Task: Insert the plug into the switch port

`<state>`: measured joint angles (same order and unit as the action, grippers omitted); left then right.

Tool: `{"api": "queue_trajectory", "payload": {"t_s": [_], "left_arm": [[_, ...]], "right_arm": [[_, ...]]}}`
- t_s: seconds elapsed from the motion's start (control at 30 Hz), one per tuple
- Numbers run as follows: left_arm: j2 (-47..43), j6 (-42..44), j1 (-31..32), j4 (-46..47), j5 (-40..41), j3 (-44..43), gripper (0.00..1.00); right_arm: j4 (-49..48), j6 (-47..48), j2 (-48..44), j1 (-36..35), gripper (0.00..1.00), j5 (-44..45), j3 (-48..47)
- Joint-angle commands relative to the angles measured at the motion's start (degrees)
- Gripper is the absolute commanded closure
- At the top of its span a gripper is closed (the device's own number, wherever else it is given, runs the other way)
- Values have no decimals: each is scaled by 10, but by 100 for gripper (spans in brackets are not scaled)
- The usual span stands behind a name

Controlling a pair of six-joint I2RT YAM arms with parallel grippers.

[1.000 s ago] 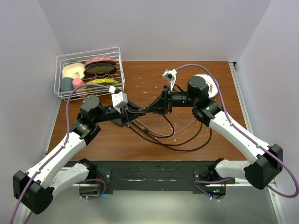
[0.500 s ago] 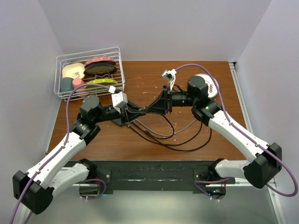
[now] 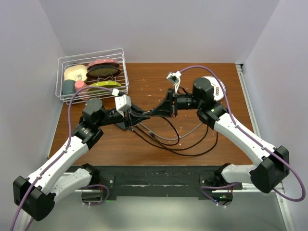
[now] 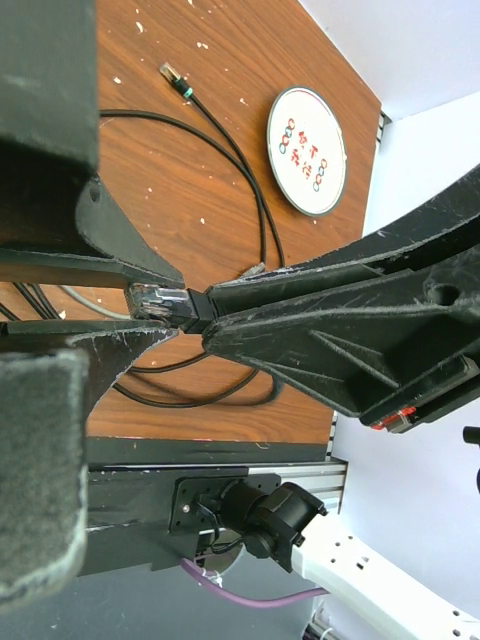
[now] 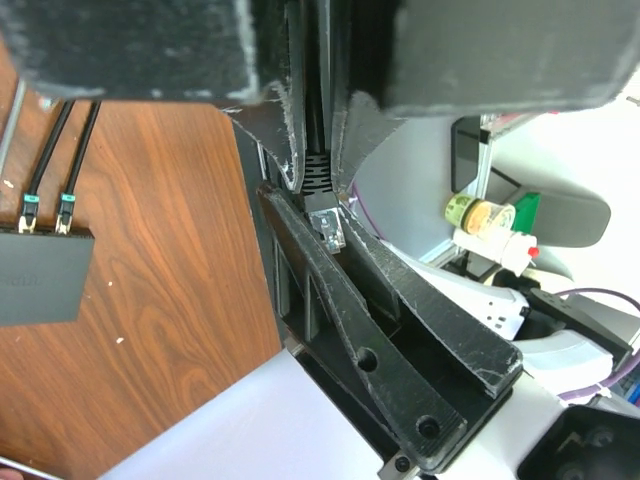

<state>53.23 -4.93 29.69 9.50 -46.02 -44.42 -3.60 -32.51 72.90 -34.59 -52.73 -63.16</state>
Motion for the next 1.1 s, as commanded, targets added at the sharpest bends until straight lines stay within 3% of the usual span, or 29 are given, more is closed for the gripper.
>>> {"api": "queue_trajectory", "payload": {"t_s": [0.0, 0.13, 0.17, 0.2, 0.3, 0.43, 0.57, 0.7, 1.07], "left_arm": [[5, 5, -2, 21, 23, -22, 100], [5, 7, -2, 18, 30, -23, 99], [5, 10, -2, 15, 32, -24, 93], [4, 9, -3, 12, 43, -25, 70], [-1, -3, -2, 6, 95, -25, 35], [-9, -15, -5, -4, 172, -22, 20], [-5, -45, -27, 10, 191, -15, 14], [6, -72, -54, 47, 128, -3, 13], [104, -159, -157, 92, 123, 24, 14]], "right_arm": [[-12, -8, -4, -7, 100, -36, -6], [10, 9, -3, -7, 100, -23, -15], [15, 19, -3, -6, 100, -13, -20], [29, 24, -1, -7, 100, -10, -22], [73, 63, 1, -6, 100, 20, -32], [134, 125, 3, -6, 100, 72, -48], [177, 191, -3, -4, 100, 141, -54], [180, 225, -17, -5, 100, 211, -36], [60, 250, -19, -6, 100, 320, 83]]}}
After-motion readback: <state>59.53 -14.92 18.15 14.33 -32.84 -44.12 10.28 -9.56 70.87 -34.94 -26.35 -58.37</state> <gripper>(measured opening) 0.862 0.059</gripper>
